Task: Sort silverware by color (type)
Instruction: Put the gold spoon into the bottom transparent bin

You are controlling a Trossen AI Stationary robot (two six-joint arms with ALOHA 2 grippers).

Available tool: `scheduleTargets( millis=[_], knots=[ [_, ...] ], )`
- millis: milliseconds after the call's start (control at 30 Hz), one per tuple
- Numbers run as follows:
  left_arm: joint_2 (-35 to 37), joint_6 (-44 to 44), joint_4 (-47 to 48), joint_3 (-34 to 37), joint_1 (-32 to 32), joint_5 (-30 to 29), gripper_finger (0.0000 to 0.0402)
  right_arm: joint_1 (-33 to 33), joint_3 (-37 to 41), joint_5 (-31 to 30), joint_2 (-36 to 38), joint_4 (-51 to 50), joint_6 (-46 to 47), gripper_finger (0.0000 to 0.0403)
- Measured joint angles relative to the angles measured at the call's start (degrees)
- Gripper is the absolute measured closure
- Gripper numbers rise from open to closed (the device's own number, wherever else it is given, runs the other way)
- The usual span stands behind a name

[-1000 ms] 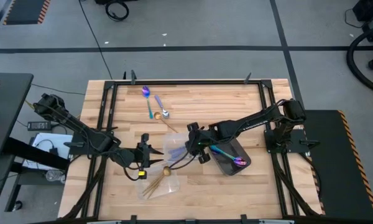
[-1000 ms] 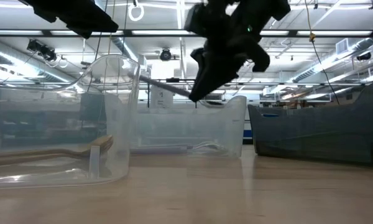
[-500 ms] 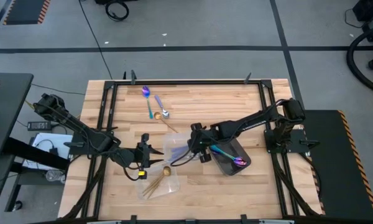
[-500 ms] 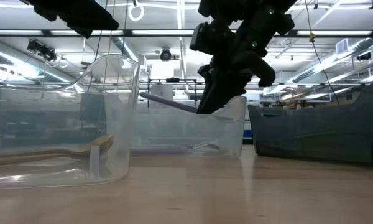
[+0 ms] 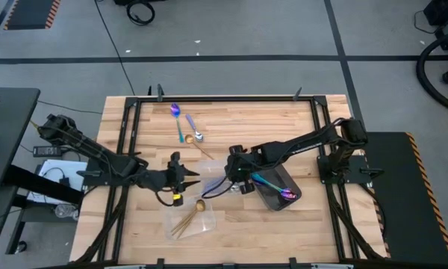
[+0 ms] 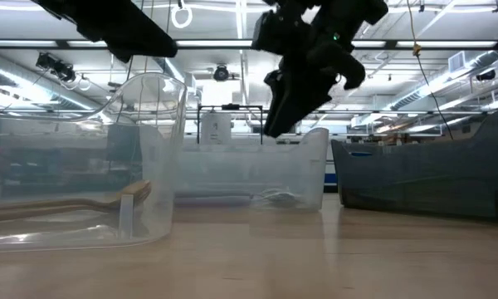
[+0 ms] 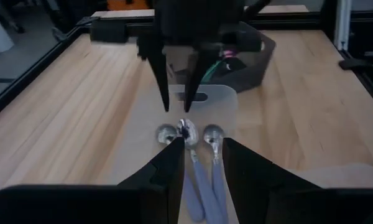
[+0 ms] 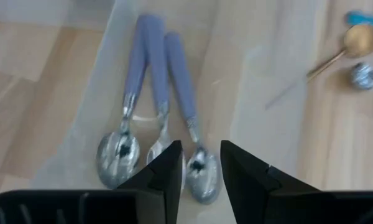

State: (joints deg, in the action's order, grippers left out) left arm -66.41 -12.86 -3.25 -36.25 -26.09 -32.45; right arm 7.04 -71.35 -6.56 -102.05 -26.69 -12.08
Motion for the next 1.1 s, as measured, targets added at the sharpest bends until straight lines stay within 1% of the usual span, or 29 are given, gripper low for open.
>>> scheduleTargets(
  millis=[200, 333, 533, 700, 900, 967, 1100],
  knots=[
    [-2.22, -2.04, 0.02, 0.05, 2.55, -0.11, 0.0285, 1.75, -0.24, -6.39, 4.64, -2.21, 0.74, 0.0288],
    [-4.29, -3.26, 0.15, 0.02, 3.45, 0.09, 0.0285, 2.86, 1.63, -6.87, 8.6, -0.73, 2.52, 0.0288],
    [-4.66, -4.34, -0.09, 0.02, 3.48, 0.04, 0.0285, 5.57, 9.73, -7.52, 14.19, 6.75, 6.77, 0.0288],
    [-4.66, -6.55, -0.74, 0.02, 3.75, 0.03, 0.0285, 8.91, 16.33, -12.0, 17.38, 13.82, 9.89, 0.0288],
    [-4.66, -8.28, -1.24, 0.02, 4.92, 0.02, 0.0285, 12.47, 21.08, -14.62, 19.54, 18.89, 15.53, 0.0288],
    [-4.64, -10.12, -1.22, 0.02, 5.88, 0.06, 0.0285, 14.09, 23.15, -15.86, 20.0, 21.77, 17.83, 0.0288],
    [-4.63, -12.21, -1.2, 0.02, 8.5, 0.0, 0.0285, 17.72, 28.16, -20.57, 20.1, 29.4, 20.66, 0.0288]
  ],
)
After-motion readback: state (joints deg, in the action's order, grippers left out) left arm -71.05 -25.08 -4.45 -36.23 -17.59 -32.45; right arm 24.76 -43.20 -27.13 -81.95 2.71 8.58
